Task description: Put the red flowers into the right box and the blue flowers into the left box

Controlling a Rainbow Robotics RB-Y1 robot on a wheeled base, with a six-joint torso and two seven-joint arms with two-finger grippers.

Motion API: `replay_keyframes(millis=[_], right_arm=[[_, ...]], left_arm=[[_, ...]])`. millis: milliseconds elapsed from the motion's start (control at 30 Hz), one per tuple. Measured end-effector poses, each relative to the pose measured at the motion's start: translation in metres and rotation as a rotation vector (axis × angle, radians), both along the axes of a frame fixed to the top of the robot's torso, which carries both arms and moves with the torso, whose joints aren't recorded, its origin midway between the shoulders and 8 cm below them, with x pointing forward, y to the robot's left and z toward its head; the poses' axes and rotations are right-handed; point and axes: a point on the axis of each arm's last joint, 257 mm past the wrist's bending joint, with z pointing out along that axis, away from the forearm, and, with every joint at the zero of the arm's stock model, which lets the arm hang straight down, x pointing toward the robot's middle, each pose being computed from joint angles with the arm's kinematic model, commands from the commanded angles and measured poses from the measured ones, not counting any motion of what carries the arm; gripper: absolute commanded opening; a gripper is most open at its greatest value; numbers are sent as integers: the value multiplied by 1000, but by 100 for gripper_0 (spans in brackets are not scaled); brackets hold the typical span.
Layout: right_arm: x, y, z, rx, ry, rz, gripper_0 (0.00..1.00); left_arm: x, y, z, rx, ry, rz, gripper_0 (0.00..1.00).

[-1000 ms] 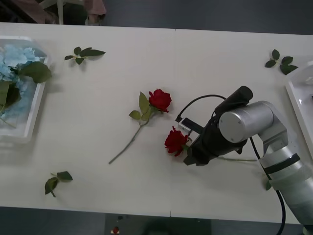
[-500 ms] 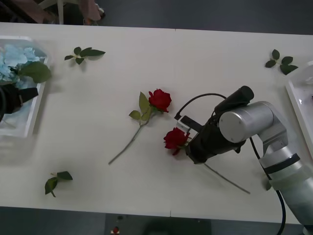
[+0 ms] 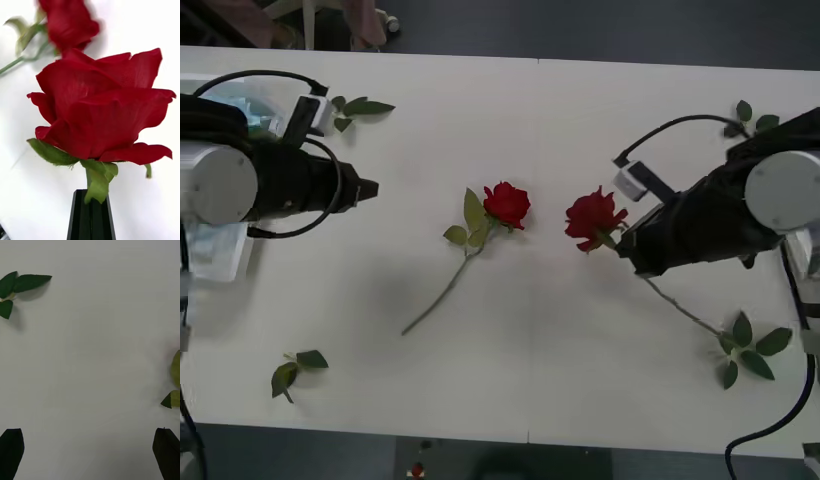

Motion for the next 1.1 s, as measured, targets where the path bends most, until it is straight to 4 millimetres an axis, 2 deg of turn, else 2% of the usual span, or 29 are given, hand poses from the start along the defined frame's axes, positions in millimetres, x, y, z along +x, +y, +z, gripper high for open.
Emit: replay_keyframes(millis=[133, 300, 500, 600, 833, 1100], right_arm=[[6, -56, 32, 29, -16, -176, 0], [9, -130, 66, 49, -50, -375, 0], [7, -227, 101, -74, -112, -589, 0], [7, -260, 115, -138, -143, -641, 0], [17, -328, 111, -108, -147, -785, 0], [27, -379, 88, -69, -146, -899, 0]], left_arm=[[12, -21, -17, 35, 54, -39, 100], [26, -47, -27, 36, 115, -51, 100], [24, -97, -35, 15, 121, -106, 100], [21, -121, -42, -15, 122, -83, 100], [0, -171, -74, 18, 118, -143, 100], [-20, -191, -103, 86, 116, -177, 100]])
